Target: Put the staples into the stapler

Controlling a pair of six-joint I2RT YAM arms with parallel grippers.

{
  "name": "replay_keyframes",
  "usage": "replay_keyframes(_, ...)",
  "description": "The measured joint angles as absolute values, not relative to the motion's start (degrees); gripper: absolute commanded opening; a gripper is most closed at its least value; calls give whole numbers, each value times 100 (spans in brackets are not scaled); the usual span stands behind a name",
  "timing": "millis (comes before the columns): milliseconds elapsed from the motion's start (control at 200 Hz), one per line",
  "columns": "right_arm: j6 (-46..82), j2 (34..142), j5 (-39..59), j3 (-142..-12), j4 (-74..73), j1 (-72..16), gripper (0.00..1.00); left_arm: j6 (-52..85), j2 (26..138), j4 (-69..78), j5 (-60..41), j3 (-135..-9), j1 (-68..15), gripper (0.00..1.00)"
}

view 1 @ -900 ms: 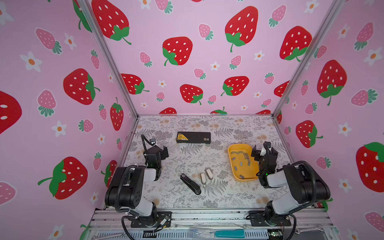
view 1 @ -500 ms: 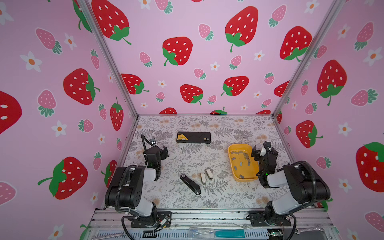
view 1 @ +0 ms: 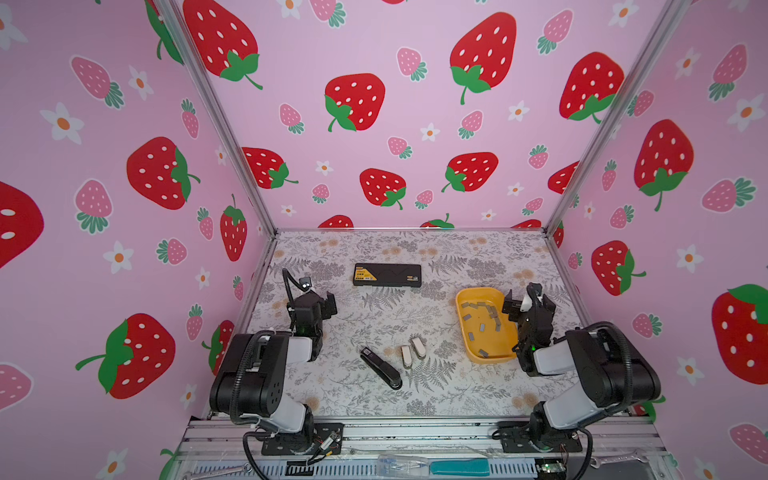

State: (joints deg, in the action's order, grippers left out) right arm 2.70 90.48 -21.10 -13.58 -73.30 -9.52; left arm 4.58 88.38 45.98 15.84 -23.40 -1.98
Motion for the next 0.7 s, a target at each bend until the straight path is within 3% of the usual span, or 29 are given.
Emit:
replay_keyframes(275,266,8823,-2355,-1356,-7238,-1055,99,454,8735,4412,1568,-2349,-198,99)
replay_keyframes(490,462,7502,-3256,-1588,-6425,-1411,99,593,7540,3183,1553,-2805,-198,99)
replay_keyframes(700,1396,6344,-3844,-2224,-4362,-1406,99,1363,6469,1439,1345,-3616,-204,99)
